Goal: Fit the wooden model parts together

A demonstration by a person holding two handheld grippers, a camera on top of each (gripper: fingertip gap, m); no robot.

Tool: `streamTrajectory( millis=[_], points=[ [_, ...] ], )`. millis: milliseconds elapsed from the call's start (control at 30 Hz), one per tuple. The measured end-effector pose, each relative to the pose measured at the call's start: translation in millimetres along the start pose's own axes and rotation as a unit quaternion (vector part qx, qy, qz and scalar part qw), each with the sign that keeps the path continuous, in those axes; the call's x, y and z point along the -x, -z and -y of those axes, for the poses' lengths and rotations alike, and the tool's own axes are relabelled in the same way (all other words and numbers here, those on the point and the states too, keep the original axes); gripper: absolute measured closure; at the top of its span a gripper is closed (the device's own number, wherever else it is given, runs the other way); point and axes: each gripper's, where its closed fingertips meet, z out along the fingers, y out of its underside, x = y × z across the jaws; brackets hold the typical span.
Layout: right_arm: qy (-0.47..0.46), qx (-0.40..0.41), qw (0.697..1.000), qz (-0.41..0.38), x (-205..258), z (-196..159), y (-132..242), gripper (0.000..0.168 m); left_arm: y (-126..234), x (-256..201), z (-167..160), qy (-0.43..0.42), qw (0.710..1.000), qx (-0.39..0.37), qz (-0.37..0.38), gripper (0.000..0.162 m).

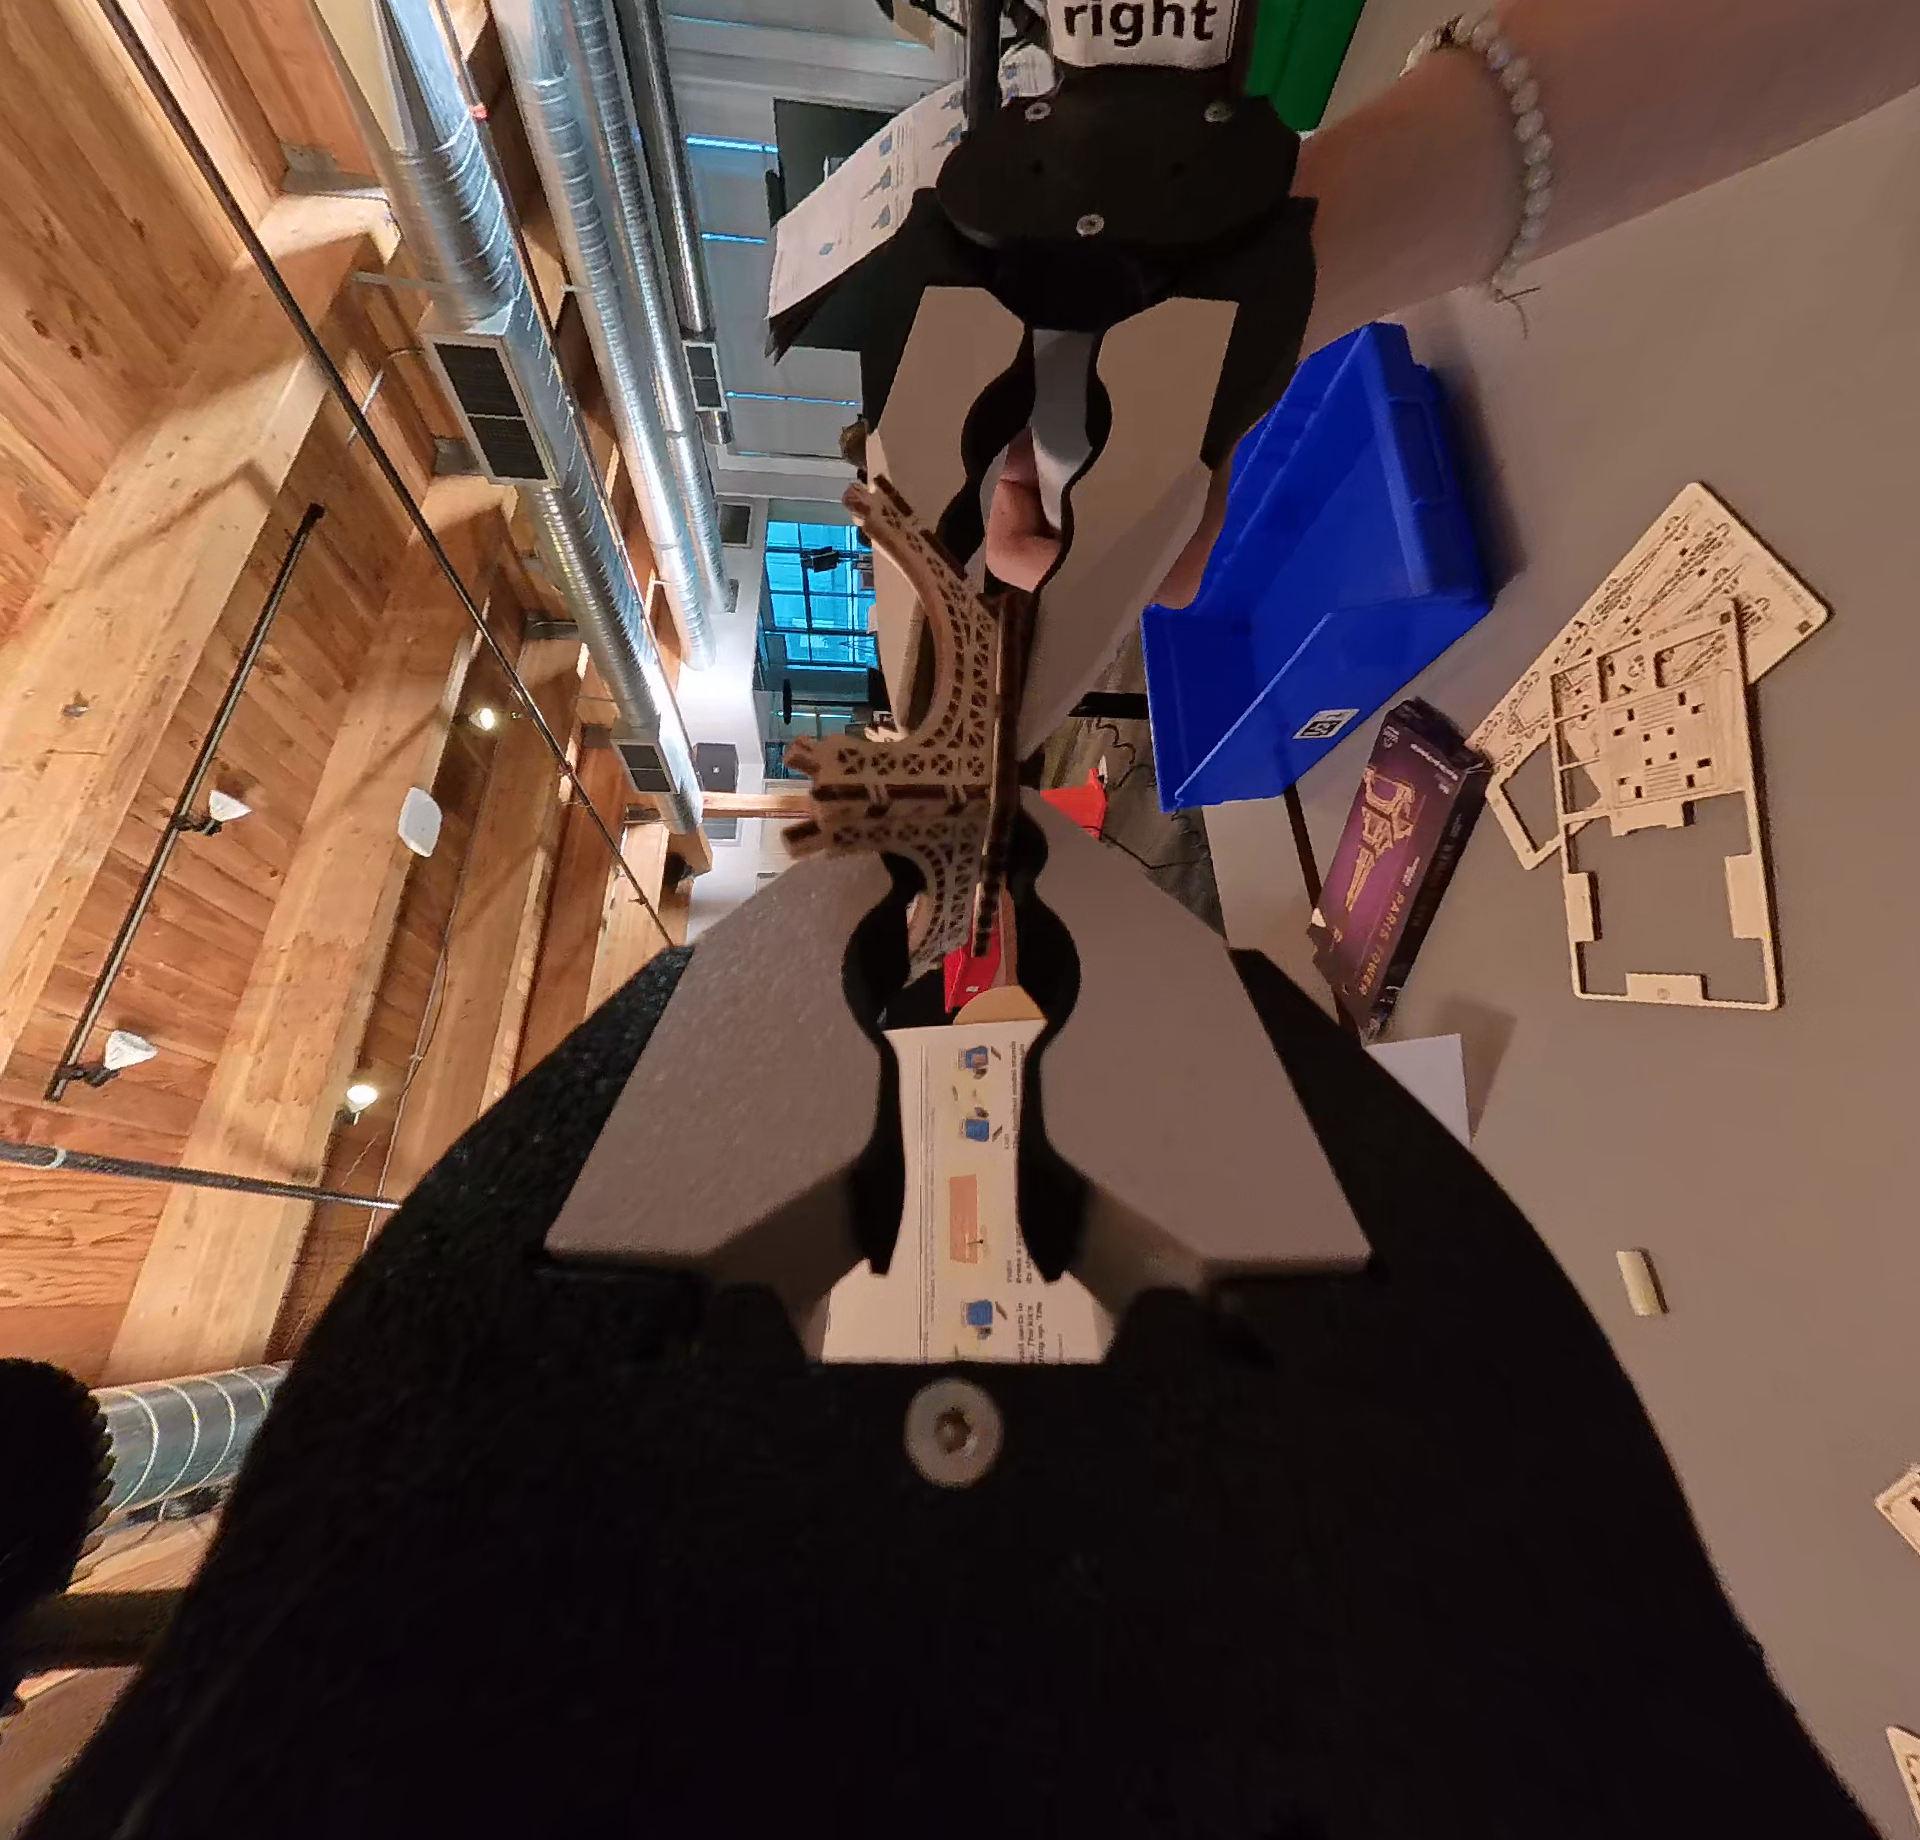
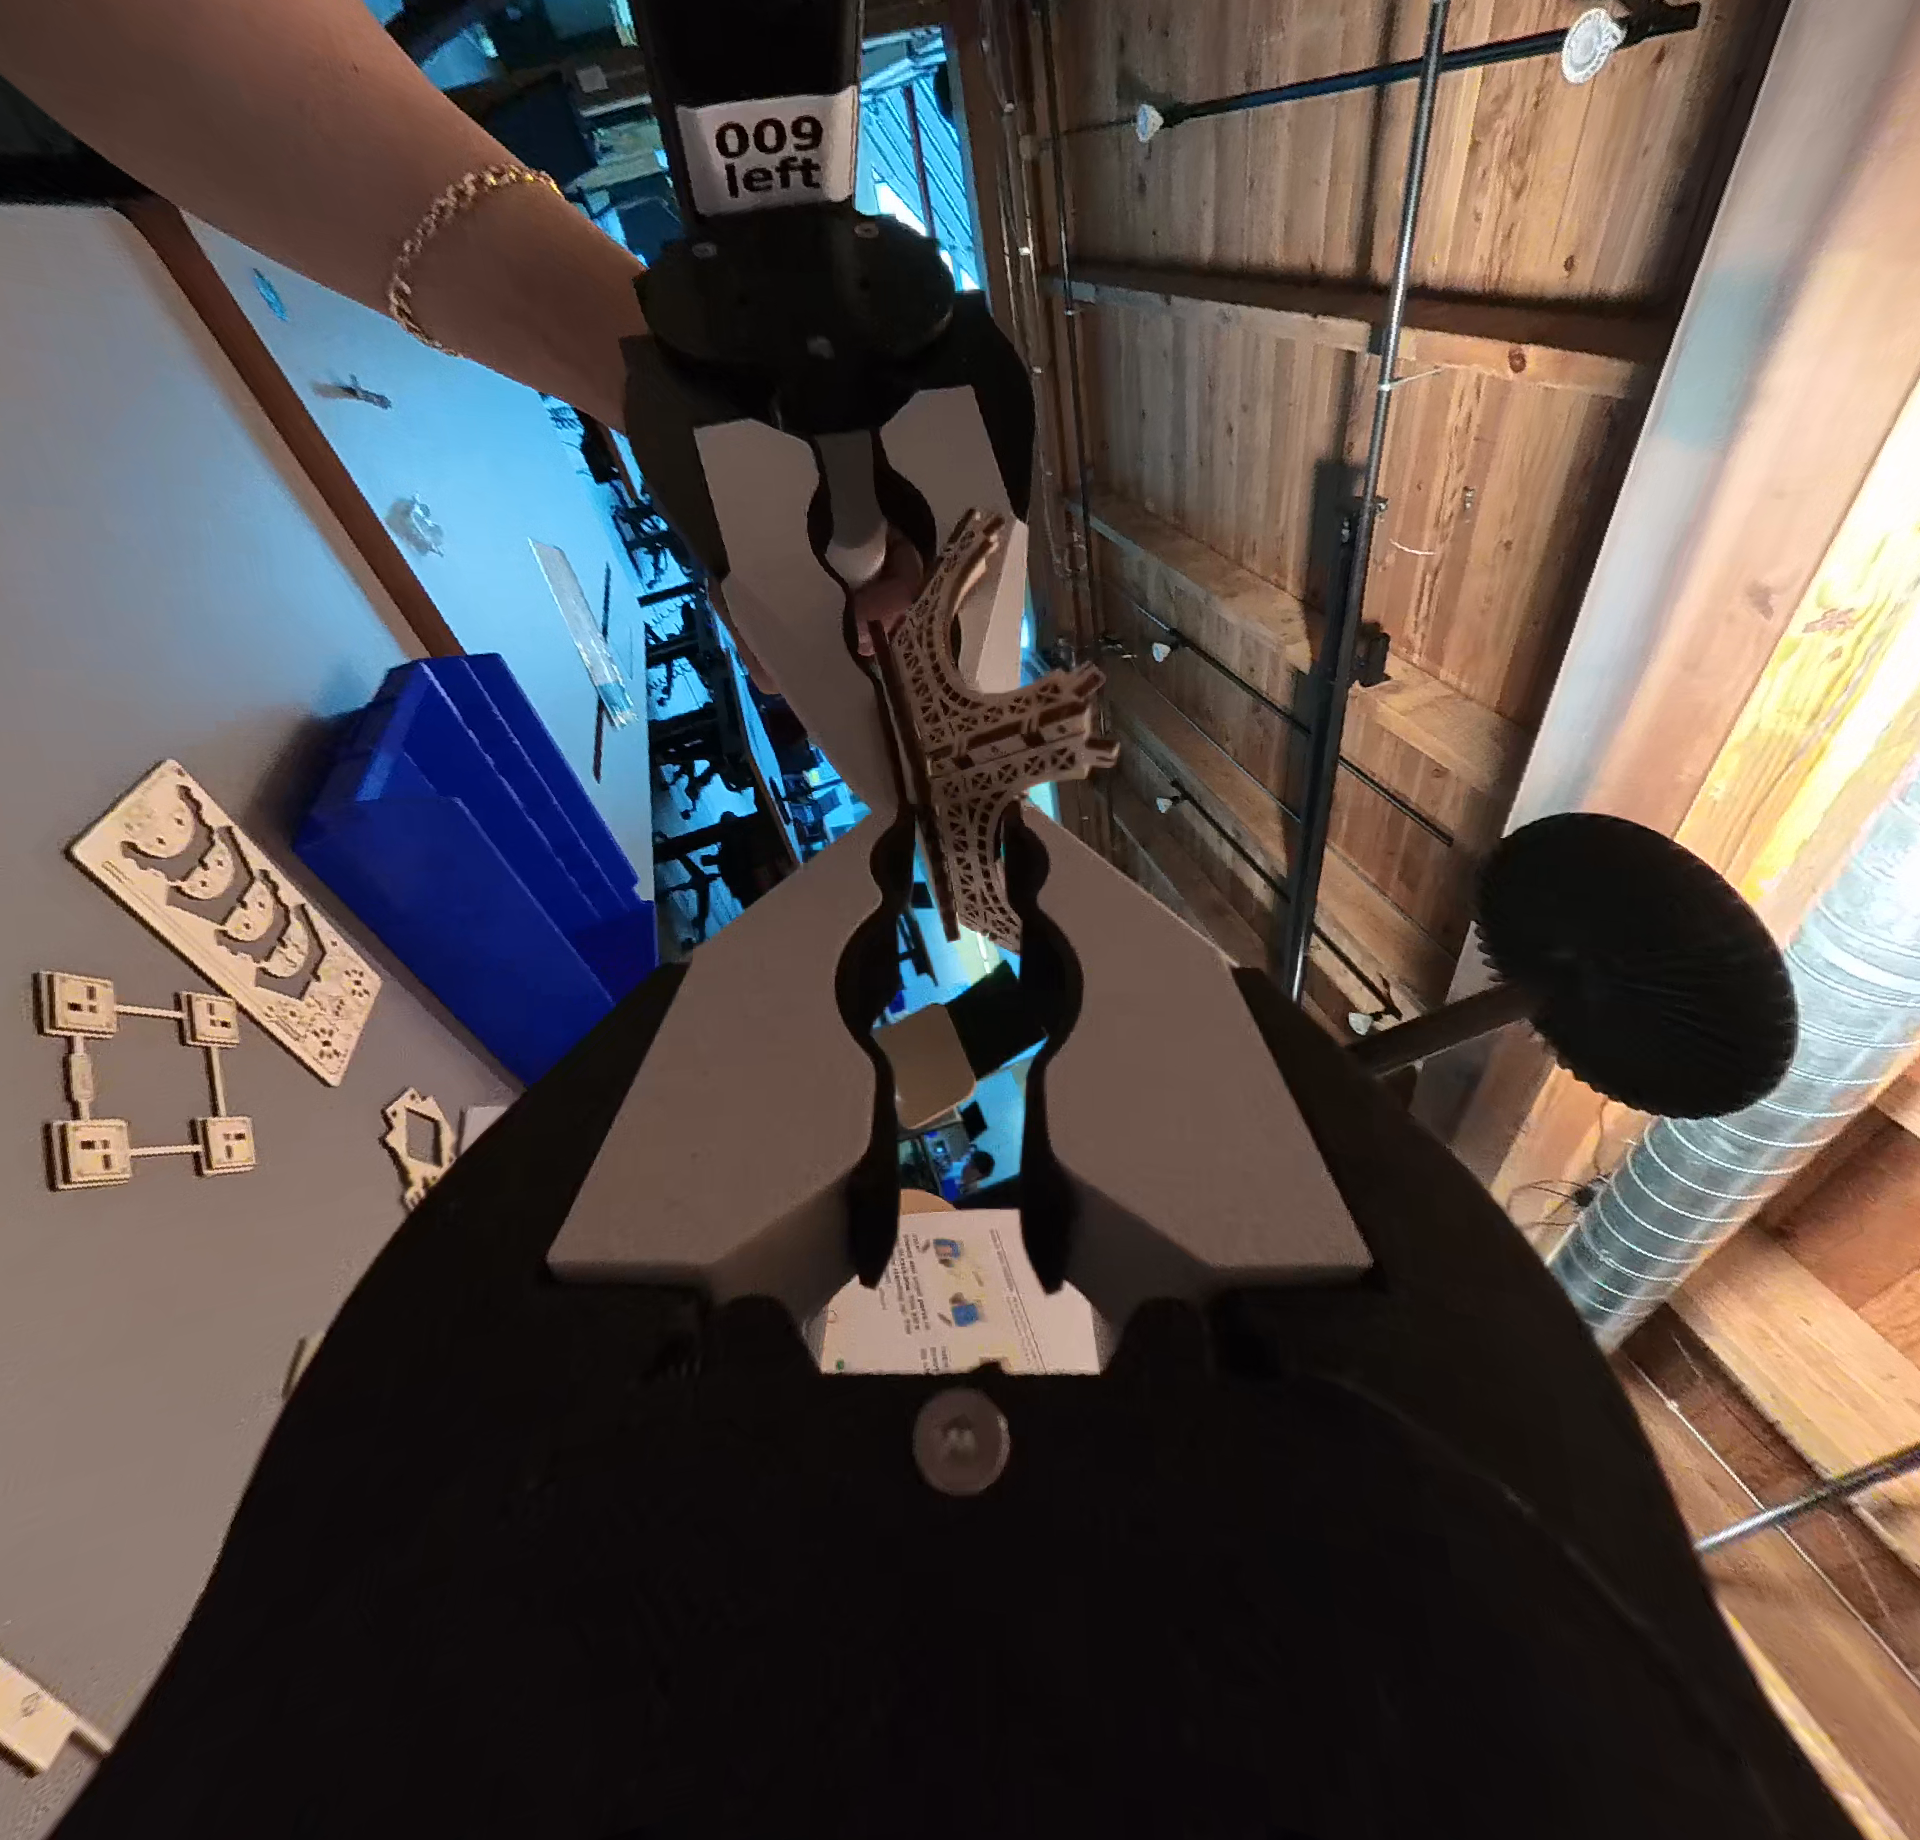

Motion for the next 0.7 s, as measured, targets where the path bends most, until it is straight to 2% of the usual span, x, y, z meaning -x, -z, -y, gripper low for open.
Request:
streamTrajectory(
  millis=[700],
  points=[
    [-0.009, 0.001, 1.000, 0.001, -3.0, 0.9, 2.0, 0.156, -0.1, 2.8, -0.2, 0.023, 1.000, 0.000, 0.009, 0.148]
  ],
)
